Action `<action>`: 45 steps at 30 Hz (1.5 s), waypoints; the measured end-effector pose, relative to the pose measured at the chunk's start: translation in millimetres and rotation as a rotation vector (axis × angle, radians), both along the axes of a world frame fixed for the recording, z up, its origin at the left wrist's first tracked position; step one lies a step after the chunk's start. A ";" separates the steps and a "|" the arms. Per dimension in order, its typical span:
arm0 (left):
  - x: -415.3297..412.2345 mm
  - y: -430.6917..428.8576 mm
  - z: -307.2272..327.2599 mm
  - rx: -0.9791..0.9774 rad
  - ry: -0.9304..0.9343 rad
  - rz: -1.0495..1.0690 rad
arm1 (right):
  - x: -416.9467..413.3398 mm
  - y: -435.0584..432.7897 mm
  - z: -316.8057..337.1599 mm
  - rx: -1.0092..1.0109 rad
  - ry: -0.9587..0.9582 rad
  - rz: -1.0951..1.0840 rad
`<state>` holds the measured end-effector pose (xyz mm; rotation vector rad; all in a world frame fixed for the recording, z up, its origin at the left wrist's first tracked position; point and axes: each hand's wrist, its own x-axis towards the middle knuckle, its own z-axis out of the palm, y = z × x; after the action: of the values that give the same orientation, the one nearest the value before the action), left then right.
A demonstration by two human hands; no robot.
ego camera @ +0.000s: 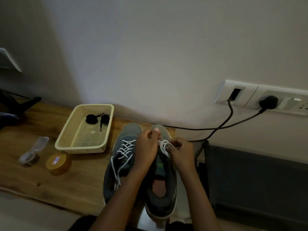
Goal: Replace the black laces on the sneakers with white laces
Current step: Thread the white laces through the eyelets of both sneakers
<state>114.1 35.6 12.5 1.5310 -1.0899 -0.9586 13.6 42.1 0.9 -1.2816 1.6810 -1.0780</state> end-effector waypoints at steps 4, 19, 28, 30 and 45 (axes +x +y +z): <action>20.2 -6.0 -14.7 0.101 -0.020 -0.035 | 1.7 -0.4 -13.3 0.057 0.093 -0.012; 45.3 -1.4 -11.1 0.119 -0.289 -0.219 | 7.1 6.0 -11.7 0.114 -0.065 0.069; 47.1 -7.4 12.3 0.143 0.028 -0.326 | 6.4 6.2 13.5 0.030 -0.442 0.017; 47.6 -11.5 10.9 0.129 0.077 -0.223 | 3.8 4.1 16.0 0.100 -0.641 -0.018; 45.4 -24.7 15.5 0.017 0.701 0.495 | -26.2 -5.2 30.0 0.164 -1.106 -0.322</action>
<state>159.5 10.9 27.9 1.2328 -0.1923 -1.0261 -12.6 36.9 30.9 -0.1589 1.0568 -1.4178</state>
